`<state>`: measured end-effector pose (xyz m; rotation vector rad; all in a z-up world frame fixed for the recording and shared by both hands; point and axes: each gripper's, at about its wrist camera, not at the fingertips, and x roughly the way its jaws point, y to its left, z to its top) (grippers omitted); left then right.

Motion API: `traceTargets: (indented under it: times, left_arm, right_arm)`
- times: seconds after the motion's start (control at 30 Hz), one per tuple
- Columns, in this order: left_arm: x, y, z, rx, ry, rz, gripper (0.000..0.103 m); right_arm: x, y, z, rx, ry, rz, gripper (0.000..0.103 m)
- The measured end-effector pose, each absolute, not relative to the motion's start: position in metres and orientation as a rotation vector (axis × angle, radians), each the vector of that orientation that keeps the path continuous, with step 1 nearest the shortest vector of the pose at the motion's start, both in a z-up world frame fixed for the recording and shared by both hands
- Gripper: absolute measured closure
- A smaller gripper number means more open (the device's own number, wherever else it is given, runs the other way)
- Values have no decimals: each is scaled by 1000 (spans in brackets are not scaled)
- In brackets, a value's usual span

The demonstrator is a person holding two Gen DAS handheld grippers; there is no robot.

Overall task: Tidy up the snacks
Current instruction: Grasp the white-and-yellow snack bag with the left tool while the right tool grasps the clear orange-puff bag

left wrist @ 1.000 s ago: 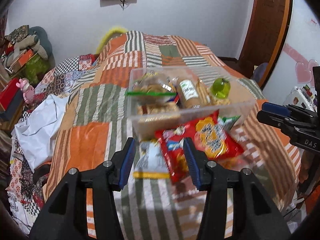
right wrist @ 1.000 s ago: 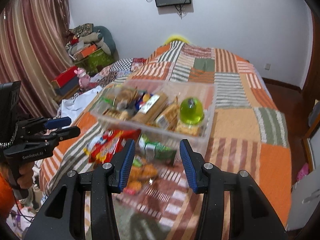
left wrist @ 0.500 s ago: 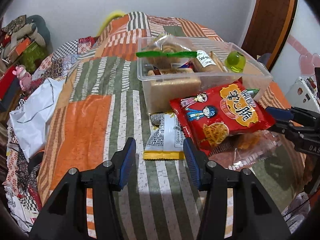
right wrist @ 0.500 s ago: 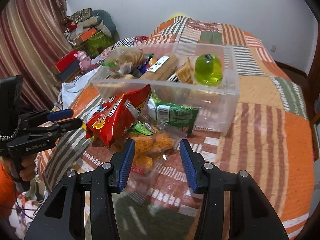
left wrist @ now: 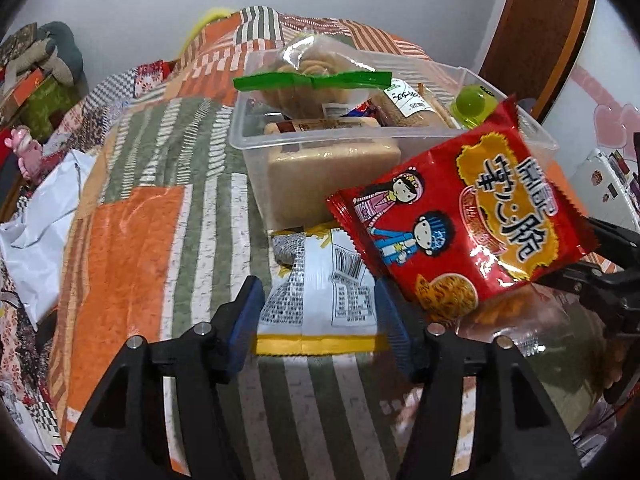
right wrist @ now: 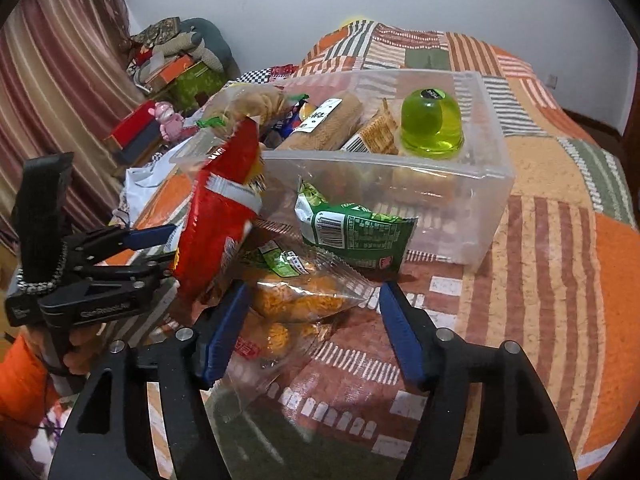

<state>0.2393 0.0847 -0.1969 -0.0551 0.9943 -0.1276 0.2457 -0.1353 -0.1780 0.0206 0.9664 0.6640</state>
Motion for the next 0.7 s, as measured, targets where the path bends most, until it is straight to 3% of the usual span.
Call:
traceTargets:
  times: [0.2,0.27,0.33,0.53,0.7]
  left_arm:
    - [251,80,-204,-42,1003,-117,42]
    - [253,79,-205,-41,1000,-114,42]
    - [254,79,-207,-44,996,-113,45]
    - [244,81,-206,-56,984,-117,51]
    - [230,84,-204,-50,979,-110,52]
  right_arm:
    - [239,-127,-173,9,961,707,37]
    - [238,-122,-175,-2,962,712,27]
    - [241,-117,-176,-19,960,706,24]
    - [247,-112,-185,-4,982,706,22]
    - [250,-114,-189,22,1005,737,27]
